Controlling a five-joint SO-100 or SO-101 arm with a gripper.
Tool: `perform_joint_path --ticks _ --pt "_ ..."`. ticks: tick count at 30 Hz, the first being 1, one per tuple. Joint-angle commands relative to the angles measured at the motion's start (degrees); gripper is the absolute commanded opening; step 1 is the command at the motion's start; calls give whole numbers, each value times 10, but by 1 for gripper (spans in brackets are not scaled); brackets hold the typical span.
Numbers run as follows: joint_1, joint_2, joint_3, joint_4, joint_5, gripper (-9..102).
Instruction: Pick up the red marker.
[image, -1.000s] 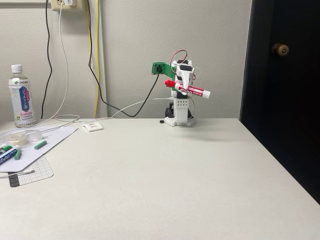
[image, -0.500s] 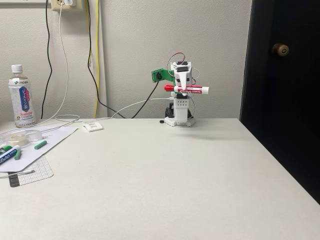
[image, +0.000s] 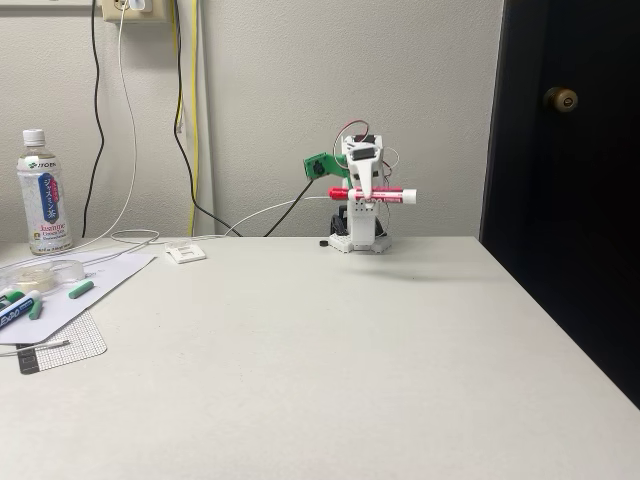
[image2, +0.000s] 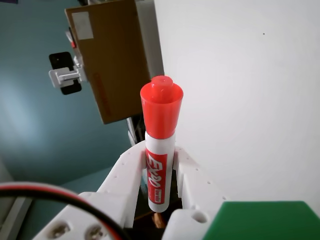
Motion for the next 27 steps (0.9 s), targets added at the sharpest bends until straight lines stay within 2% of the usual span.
perform_joint_path --ticks 1,5,27 --pt "-1 4 18 -26 -6 0" --pt "-9 4 54 -47 -13 0" --pt "-10 4 86 -28 -71 0"
